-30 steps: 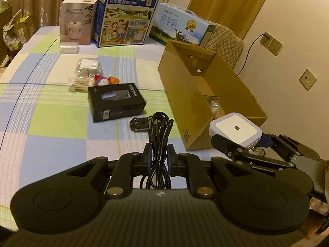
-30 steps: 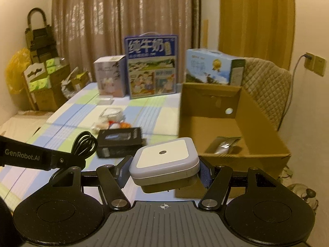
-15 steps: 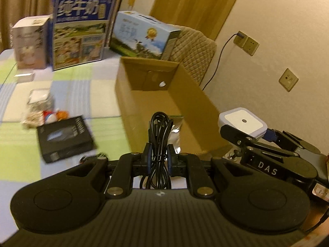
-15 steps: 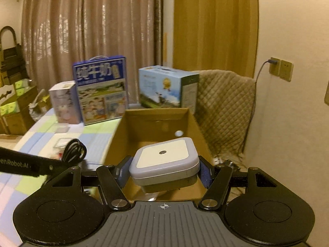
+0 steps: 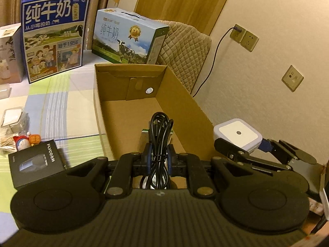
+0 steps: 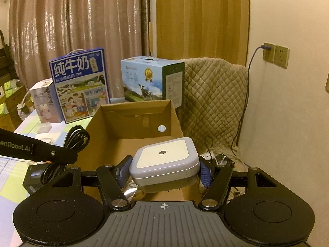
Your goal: Organize objects
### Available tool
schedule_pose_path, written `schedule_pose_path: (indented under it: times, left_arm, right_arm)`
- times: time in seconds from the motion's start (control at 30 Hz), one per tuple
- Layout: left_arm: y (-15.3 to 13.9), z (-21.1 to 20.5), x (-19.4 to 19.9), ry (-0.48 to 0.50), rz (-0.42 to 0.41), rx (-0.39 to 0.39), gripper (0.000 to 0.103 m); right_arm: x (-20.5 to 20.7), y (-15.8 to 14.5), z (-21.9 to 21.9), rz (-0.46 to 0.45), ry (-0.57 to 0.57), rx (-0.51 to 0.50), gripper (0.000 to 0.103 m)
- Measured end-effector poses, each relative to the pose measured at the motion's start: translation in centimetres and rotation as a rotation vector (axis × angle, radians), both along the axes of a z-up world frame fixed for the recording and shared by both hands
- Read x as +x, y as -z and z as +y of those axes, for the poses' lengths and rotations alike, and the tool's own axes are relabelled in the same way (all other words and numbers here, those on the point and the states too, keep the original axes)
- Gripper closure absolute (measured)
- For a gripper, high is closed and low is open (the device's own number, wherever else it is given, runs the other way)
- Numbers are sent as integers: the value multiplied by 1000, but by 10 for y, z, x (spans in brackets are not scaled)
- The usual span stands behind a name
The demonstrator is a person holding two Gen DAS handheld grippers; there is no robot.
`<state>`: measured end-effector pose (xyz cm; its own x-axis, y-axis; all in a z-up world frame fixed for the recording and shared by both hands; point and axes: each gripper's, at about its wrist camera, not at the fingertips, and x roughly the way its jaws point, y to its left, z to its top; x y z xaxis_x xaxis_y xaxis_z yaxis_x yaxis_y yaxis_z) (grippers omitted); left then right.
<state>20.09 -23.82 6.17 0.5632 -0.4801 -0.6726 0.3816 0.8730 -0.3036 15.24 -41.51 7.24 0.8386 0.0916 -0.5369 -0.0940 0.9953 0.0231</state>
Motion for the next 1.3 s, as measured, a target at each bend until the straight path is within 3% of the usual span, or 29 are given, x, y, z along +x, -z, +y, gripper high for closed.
schedule_pose_path:
  times: [0.1, 0.17, 0.57, 0.7, 0.87, 1.3]
  left_arm:
    - [3, -7, 8, -5, 1, 12, 92]
    - [6, -9, 12, -24, -5, 20, 77]
    - [2, 10, 4, -58, -7, 9, 74]
    - [2, 16, -1, -68, -3, 7, 73]
    - [2, 25, -7, -83, -6, 11, 54]
    - [-4, 67, -29, -146, -11, 6, 44]
  right_arm:
    - [2, 2, -3, 6, 1, 6, 40]
    - [2, 3, -4, 7, -1, 8, 40]
    - [3, 2, -1, 14, -12, 36, 40]
    - [5, -4, -2, -18, -52, 94, 40]
    - [1, -16, -2, -63, -41, 95, 39]
    - [-29, -42, 16, -76, -42, 108, 39]
